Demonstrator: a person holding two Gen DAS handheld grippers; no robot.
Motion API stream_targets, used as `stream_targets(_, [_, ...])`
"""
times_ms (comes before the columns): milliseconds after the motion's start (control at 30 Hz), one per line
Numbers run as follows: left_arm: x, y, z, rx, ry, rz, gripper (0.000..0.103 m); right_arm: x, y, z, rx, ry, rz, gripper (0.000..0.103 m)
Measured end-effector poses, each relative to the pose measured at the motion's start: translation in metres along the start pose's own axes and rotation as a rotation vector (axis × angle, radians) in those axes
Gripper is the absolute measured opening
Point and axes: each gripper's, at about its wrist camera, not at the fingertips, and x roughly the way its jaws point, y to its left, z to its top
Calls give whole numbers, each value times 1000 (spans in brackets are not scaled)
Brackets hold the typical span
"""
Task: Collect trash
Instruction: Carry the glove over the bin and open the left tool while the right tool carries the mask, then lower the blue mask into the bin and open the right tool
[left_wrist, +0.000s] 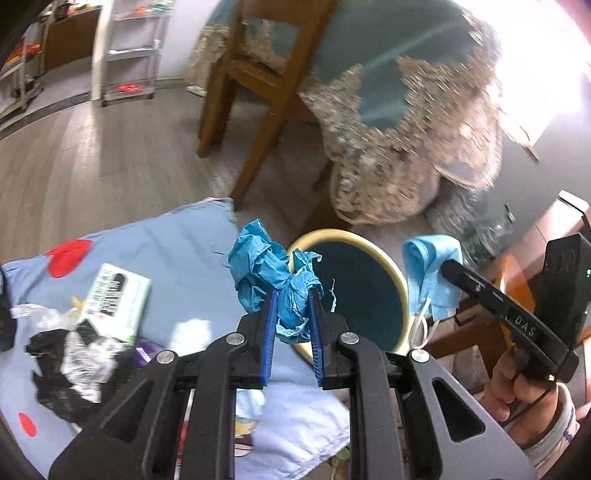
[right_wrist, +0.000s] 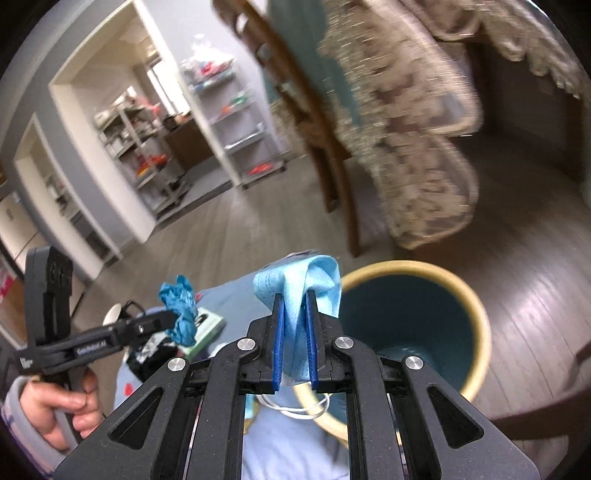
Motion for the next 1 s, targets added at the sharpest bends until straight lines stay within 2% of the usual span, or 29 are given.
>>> stream_targets(167, [24,-31,-5,57,35,-48,16,-19,-24,-1,59,-64,-68,12])
stream_targets(300, [55,-54,-12,119,85,-50,16,-30,-46,-2,138,-101,-109,12])
stream_targets(433, [88,-65,-19,134,142,-45,16,-30,-62,-1,203,-105,-127,12])
stream_targets(633, [126,-71,-29,123,210,-59,16,-23,-72,-4,228,-84,-145,12])
stream_targets(733, [137,-72,-32,116,226,-61,21,-18,-76,-7,245,-67,-146,12])
stream_targets(867, [131,-67,-31,105,211,-57,47,-11,-77,-8,246,-47,-144,12])
stream_targets(1000, [113,-57,-23,83,169,-39,55,-3,-74,-11,232,-22,-146,12])
